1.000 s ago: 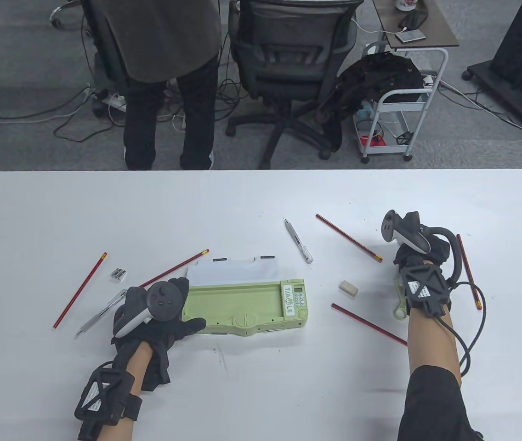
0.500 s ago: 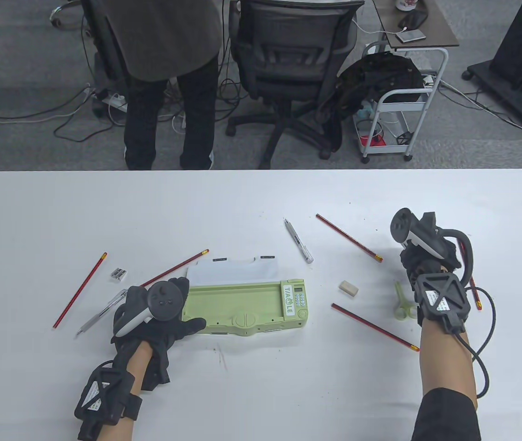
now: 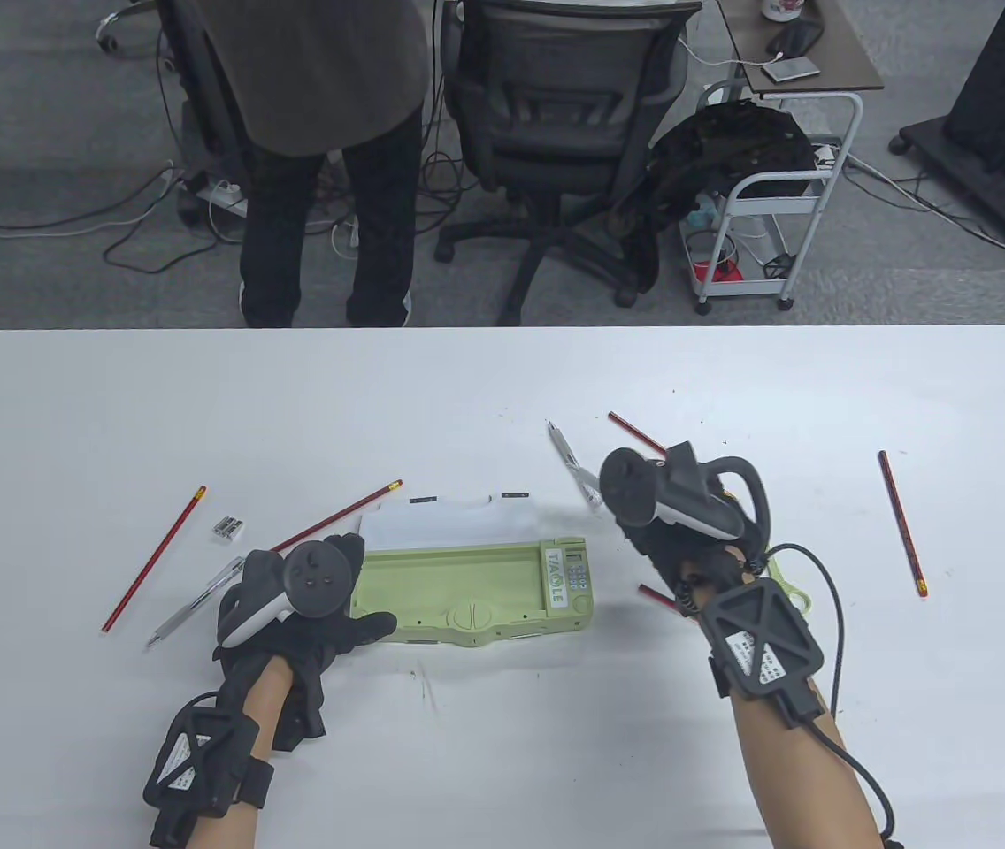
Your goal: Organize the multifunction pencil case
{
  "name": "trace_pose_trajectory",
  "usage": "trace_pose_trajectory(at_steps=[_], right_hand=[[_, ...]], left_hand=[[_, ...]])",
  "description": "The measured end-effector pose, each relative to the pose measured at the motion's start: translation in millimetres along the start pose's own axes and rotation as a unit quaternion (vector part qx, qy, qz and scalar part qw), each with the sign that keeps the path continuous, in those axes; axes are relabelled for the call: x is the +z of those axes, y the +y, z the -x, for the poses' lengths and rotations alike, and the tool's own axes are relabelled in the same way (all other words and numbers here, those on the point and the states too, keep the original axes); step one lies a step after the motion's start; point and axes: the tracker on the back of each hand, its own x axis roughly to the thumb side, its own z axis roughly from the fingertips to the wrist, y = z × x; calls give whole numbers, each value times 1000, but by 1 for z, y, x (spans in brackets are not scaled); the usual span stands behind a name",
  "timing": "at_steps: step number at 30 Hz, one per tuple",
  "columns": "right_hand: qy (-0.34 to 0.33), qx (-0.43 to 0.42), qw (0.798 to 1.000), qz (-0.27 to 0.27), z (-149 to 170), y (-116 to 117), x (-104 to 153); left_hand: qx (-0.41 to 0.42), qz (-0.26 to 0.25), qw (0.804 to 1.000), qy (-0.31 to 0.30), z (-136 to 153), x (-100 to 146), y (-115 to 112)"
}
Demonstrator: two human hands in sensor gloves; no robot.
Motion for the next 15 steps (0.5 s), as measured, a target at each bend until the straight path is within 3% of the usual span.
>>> trace_pose_trajectory(at_steps=[8, 15], right_hand=[[-119, -16, 993, -10, -83, 7, -19], [-152, -5, 988, -26, -108, 23, -34]], left_hand=[[-1, -2, 1000, 1, 0, 0, 0], [5, -3, 1000, -1, 1, 0, 0]])
